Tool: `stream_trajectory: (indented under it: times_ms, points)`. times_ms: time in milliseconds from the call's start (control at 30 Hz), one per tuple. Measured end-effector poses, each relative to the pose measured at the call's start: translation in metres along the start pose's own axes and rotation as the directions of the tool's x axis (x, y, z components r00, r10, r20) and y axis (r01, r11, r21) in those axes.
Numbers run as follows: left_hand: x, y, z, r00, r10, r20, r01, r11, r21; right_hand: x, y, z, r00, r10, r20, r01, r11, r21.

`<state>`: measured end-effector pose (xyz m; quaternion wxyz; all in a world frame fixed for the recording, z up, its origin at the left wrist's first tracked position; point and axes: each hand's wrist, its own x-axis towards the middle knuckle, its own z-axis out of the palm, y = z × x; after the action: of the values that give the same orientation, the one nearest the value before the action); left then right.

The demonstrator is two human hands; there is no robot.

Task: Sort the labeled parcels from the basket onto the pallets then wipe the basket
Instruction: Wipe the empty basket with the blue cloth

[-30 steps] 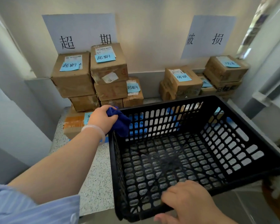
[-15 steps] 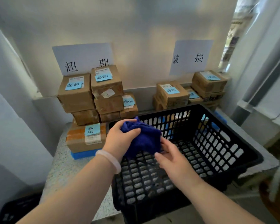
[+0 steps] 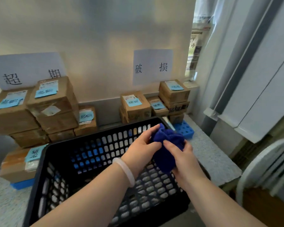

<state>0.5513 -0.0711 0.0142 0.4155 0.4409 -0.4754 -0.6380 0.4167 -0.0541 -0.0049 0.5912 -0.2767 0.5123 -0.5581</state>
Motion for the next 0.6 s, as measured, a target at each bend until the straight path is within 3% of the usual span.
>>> stream_trajectory:
  times_ms: [100, 200, 400, 600]
  points:
    - [0.042, 0.003, 0.039, 0.999, 0.024, 0.021, -0.026, 0.997, 0.074, 0.031, -0.034, -0.042, 1.0, -0.008, 0.029, 0.006, 0.999, 0.047]
    - [0.086, 0.001, 0.08, 0.999, 0.02, 0.029, -0.022, 0.998, 0.066, 0.062, -0.064, -0.085, 0.997, -0.042, 0.066, 0.044, 0.999, -0.019]
    - [0.171, -0.022, 0.158, 0.996, -0.084, -0.023, 0.085, 0.992, 0.091, 0.126, -0.095, -0.168, 0.999, -0.003, -0.041, -0.005, 0.984, -0.178]
    - [0.234, -0.06, 0.2, 0.989, -0.097, -0.11, 0.134, 0.898, 0.419, 0.186, -0.09, -0.231, 0.993, -0.004, -0.121, -0.039, 0.937, -0.347]
